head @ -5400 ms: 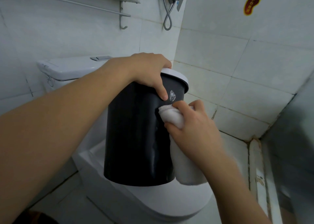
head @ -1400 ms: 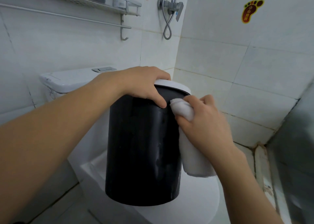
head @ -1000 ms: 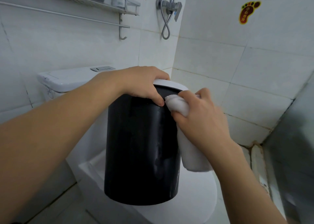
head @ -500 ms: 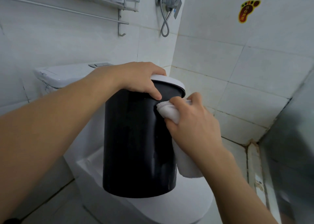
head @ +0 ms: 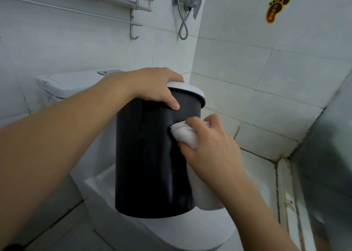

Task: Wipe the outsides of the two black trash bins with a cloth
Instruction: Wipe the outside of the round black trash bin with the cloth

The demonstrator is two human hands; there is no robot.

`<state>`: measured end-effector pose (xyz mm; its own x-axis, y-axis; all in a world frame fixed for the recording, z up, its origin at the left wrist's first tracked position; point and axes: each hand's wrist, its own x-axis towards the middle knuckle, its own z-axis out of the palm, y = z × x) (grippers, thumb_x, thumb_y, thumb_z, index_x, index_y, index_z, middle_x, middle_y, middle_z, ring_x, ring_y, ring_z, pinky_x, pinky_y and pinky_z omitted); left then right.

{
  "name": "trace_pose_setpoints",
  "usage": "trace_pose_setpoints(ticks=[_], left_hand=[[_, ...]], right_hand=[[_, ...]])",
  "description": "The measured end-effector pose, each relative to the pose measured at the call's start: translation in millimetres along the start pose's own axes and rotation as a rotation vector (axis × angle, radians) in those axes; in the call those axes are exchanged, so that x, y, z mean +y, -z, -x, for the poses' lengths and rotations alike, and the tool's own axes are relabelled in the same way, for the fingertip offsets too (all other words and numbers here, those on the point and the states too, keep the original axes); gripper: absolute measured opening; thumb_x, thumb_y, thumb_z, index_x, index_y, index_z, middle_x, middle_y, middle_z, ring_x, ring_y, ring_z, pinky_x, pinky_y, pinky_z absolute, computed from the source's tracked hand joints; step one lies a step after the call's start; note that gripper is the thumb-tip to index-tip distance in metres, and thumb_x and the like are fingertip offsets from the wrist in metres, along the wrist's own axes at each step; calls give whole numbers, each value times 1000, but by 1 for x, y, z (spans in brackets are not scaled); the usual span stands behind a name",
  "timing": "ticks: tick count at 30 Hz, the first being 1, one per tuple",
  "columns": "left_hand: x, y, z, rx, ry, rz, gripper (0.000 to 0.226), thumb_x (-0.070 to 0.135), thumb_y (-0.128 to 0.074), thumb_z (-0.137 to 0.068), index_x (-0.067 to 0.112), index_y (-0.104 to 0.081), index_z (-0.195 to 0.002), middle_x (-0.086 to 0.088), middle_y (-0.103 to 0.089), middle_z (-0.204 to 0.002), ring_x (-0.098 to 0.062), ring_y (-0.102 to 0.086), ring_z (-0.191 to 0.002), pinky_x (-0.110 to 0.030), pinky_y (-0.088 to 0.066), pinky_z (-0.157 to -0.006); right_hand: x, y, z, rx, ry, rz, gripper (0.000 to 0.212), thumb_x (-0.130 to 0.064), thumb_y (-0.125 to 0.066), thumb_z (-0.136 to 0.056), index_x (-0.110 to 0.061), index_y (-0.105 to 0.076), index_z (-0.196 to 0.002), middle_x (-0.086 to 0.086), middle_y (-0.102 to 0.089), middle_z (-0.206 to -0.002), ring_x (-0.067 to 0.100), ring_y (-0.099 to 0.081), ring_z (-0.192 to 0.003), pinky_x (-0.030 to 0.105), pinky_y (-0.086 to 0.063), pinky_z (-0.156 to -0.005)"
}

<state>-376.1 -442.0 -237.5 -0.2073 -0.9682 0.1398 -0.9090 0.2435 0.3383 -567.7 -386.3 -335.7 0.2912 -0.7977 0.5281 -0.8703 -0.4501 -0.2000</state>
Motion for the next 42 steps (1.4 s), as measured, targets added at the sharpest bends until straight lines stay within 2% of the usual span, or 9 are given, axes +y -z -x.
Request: trace_pose_setpoints(ticks=[4,9,15,20,25,31,36,39,42], left_hand=[[-2,1,1,-1,10,27,42,36,-80,-75,38,-61,-112,16,-64,-108,-14,-60,-101,-42,-49,-95],[-1,2,-2,17,-2,-2,59,31,-79,-78,39,-56,-131,14,-57,-127,-15,-53,-114,-38,-43,-101],[0,0,-12,57,44,-38,34,18,-74,-82,25,-58,-112,5,-59,-105,-20,-56,-96,-32,-42,-77],[-19,1,-11,93,31,243,25,1,-67,-84,25,-66,-90,3,-69,-97,-22,-64,-96,-39,-49,-91],[-17,2,-6,66,32,429,26,-8,-59,-89,17,-66,-94,1,-68,-86,-4,-62,-68,-11,-45,-53],[-3,7,-5,66,52,223,10,8,-66,-89,15,-63,-96,3,-63,-83,-6,-56,-63,-10,-35,-37],[14,2,-7,60,41,-147,34,56,-72,-77,29,-57,-91,11,-57,-88,-14,-57,-82,-29,-41,-59],[22,-5,-11,95,-14,-234,47,59,-73,-72,39,-56,-112,15,-57,-97,-17,-54,-94,-33,-42,-74],[27,-10,-16,109,-41,-255,47,53,-75,-71,35,-52,-109,10,-58,-97,-20,-53,-92,-32,-38,-67]], right_hand=[[-1,-10,19,1,50,0,26,-37,-60,-79,-37,-55,-105,-6,-41,-100,16,-38,-68,25,-26,-46],[10,-9,32,-38,81,-29,26,-41,-59,-79,-42,-56,-105,-8,-43,-101,14,-40,-66,25,-36,-49],[39,-8,21,15,-65,-170,33,-47,-62,-82,-46,-56,-114,-12,-43,-108,13,-56,-88,32,-47,-64],[58,-3,13,69,-169,-215,29,-43,-63,-81,-45,-60,-110,-12,-46,-106,11,-56,-90,30,-42,-66],[54,-4,13,65,-154,-217,29,-45,-64,-82,-47,-58,-111,-13,-45,-106,14,-57,-87,32,-46,-67],[47,-4,12,70,-124,-165,29,-45,-64,-82,-47,-57,-111,-11,-45,-108,17,-58,-86,31,-44,-62],[42,-1,13,79,-120,-130,28,-43,-64,-83,-44,-58,-110,-10,-43,-107,21,-58,-83,30,-39,-59],[37,-1,14,89,-98,-94,26,-43,-65,-83,-43,-59,-108,-9,-43,-107,21,-56,-77,28,-33,-53],[34,1,15,96,-88,-61,25,-42,-66,-82,-41,-60,-106,-9,-43,-106,22,-55,-74,27,-30,-51]])
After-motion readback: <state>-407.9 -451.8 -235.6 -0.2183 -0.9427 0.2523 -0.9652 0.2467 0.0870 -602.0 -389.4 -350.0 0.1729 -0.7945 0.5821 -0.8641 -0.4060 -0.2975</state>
